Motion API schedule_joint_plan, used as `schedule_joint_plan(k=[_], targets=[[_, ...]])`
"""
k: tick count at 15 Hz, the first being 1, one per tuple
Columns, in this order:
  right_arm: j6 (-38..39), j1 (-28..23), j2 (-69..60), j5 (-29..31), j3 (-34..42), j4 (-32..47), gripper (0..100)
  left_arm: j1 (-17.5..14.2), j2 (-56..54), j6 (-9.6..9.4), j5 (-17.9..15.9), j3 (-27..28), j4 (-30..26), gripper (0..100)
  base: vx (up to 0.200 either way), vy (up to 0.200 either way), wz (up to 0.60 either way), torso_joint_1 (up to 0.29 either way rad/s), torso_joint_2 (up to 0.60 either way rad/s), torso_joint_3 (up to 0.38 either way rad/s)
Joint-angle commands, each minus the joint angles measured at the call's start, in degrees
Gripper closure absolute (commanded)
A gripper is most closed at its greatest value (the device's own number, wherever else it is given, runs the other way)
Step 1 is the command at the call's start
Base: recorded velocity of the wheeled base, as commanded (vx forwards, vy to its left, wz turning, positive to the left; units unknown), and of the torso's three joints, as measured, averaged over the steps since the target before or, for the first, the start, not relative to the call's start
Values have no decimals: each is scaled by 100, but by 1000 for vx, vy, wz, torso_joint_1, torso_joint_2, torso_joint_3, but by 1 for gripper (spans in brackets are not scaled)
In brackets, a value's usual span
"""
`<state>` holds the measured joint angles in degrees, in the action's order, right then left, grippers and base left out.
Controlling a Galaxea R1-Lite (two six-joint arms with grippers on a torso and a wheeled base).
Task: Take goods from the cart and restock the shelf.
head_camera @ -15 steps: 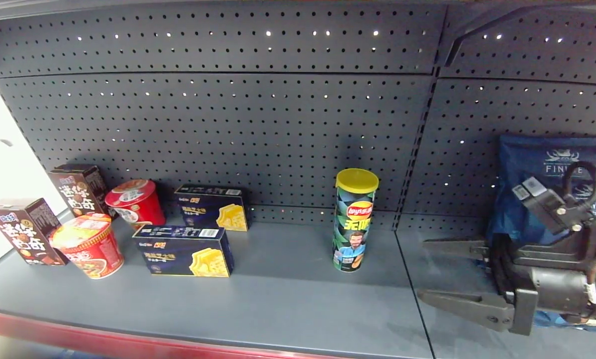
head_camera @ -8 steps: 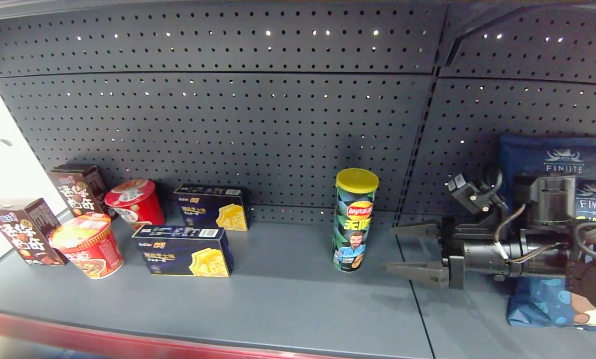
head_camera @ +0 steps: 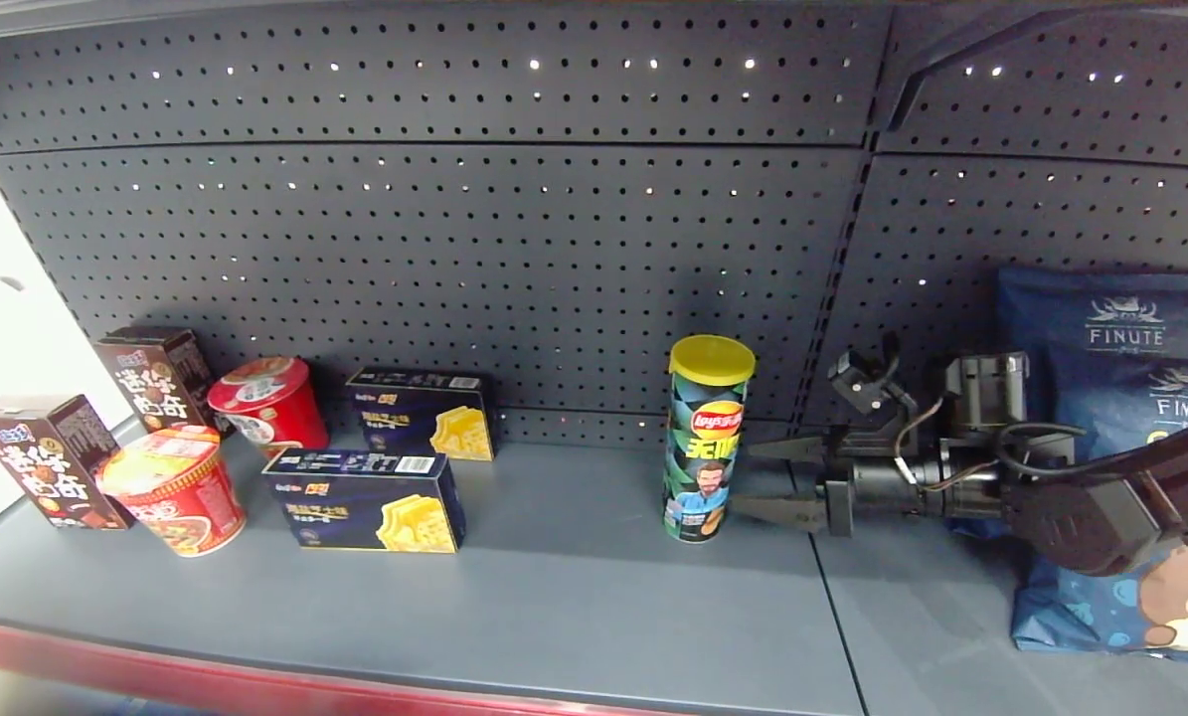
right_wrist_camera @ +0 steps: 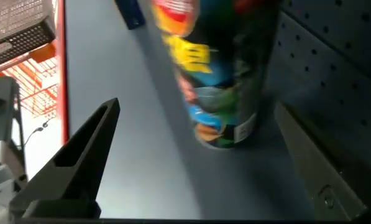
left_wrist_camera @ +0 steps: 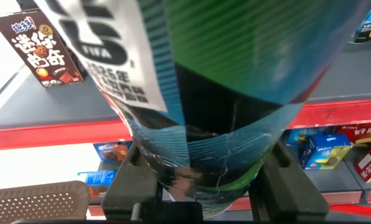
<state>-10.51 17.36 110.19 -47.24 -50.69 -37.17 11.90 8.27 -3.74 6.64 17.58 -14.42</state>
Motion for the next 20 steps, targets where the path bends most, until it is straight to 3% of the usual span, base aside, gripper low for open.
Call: schedule_joint_plan(k=[1, 14, 15, 18, 20], targets=[[5, -57, 433, -49, -249, -36, 0, -12, 17, -4, 12, -26, 1, 100, 0, 0, 0, 0, 0, 0], [58, 391, 1417, -93, -1189, -115, 0, -30, 0, 5, 39, -211, -8, 100, 0, 0, 0, 0, 0, 0], [75, 391, 1400, -119, -1189, -185, 100, -30, -9, 5, 39, -220, -17, 100, 0, 0, 0, 0, 0, 0], [207, 444, 969, -66, -978, -194, 100, -30, -53, 5, 39, -290, -17, 100, 0, 0, 0, 0, 0, 0], [216, 584, 222, 4, -442, -194, 100, -38, -176, -4, 48, -352, -8, 100, 0, 0, 0, 0, 0, 0]])
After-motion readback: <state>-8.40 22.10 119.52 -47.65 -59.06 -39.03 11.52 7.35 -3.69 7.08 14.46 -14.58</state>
